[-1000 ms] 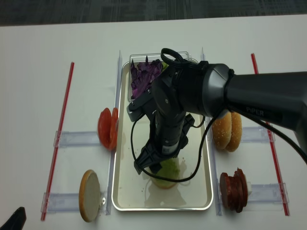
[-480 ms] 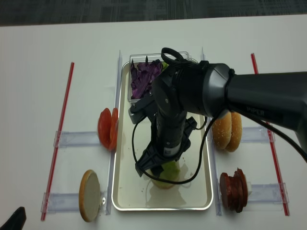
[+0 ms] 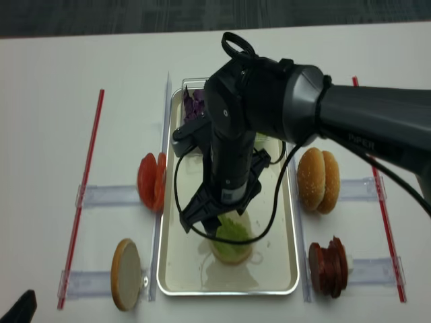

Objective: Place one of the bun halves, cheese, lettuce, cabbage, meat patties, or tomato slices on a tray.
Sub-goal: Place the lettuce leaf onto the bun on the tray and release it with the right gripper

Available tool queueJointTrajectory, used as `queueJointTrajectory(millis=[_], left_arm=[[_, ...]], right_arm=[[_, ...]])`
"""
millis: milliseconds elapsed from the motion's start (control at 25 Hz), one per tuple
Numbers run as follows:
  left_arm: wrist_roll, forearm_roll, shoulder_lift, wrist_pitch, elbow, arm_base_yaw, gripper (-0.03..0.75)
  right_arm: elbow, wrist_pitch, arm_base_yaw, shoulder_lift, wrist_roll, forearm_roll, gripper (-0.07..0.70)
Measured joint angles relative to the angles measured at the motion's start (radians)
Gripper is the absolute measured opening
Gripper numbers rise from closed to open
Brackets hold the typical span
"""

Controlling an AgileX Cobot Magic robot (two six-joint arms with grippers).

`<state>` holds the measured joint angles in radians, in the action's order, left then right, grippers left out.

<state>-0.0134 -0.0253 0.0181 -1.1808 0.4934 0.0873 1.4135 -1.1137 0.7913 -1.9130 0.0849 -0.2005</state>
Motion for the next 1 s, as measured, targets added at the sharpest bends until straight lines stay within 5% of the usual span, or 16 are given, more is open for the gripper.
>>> queueJointTrajectory(millis=[240,1000], left_arm=[[0.0,0.0,0.0,0.0,0.0,0.0,0.415],[0.0,0.0,0.0,0.0,-0.001,0.0,0.415]], right_arm=[[0.055,-0.09,-0.047,0.0,-0.048,-0.043,0.504],[0.089,-0.101,-0.127,0.004,-0.092,-0.064,0.502]])
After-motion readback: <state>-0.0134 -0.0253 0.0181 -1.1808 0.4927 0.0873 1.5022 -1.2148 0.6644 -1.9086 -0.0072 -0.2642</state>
